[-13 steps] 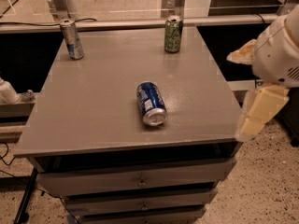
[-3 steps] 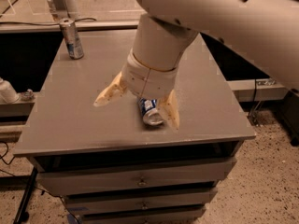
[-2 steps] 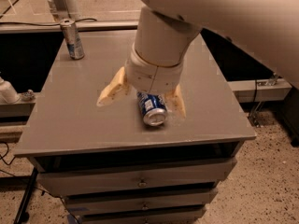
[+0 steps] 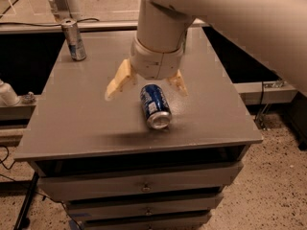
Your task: Place pepsi can upright
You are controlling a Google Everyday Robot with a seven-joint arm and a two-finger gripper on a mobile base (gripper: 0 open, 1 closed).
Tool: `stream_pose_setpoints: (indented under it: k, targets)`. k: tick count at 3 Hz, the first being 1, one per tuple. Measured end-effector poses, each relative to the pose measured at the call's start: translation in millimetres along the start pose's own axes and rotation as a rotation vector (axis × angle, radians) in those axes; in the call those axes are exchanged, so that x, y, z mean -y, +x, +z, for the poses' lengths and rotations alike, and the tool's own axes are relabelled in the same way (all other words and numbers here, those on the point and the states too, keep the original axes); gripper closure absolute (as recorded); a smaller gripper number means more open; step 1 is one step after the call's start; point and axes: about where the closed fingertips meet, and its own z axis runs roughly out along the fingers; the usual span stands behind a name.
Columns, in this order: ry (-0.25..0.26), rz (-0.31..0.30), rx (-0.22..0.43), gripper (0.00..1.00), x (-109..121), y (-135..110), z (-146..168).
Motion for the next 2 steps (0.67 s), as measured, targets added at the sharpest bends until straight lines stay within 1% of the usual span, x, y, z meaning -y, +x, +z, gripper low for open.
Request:
stream_pose_setpoints:
  k: [1, 2]
  targets:
    - [-0.008, -0.043, 0.030, 0.00, -8, 25, 24]
    - [-0.027, -0.071, 0.046, 0.00, -17, 40, 41]
